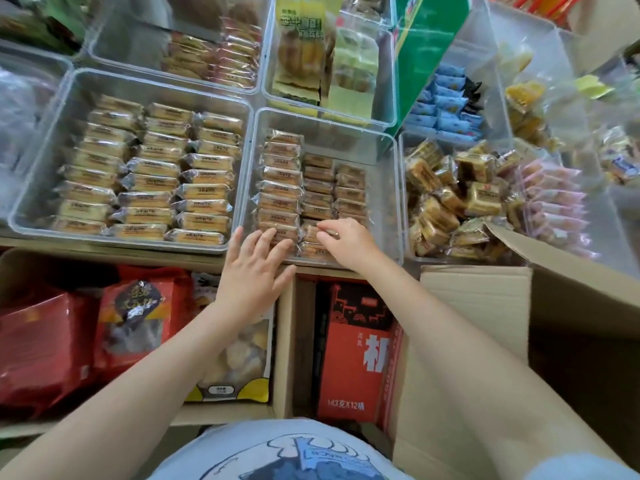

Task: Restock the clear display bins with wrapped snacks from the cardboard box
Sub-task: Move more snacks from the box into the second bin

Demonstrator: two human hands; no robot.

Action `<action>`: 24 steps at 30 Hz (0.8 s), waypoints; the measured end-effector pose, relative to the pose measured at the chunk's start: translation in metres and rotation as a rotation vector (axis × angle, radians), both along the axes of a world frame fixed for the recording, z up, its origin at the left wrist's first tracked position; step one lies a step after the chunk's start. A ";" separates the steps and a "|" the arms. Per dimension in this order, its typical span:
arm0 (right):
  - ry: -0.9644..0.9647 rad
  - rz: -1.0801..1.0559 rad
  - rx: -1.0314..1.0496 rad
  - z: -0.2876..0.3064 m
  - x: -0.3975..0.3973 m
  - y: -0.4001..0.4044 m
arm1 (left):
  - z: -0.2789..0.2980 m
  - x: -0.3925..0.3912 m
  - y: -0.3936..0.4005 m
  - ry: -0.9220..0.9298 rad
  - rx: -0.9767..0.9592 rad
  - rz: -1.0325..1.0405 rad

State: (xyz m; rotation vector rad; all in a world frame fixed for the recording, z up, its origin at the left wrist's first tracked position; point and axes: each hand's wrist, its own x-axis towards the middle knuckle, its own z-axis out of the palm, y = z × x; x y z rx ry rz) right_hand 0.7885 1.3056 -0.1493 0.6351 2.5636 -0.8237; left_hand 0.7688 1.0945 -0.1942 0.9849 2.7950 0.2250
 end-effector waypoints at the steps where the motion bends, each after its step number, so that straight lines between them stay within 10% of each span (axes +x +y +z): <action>1: 0.038 0.007 -0.020 0.015 0.007 0.003 | 0.003 0.001 0.000 -0.013 -0.001 0.013; 14: 0.537 -0.301 -0.261 0.185 0.260 0.130 | 0.144 0.244 0.133 -0.868 0.647 -0.179; 24: -0.328 0.377 0.157 0.005 0.341 0.170 | 0.112 0.279 0.158 -0.936 0.881 0.033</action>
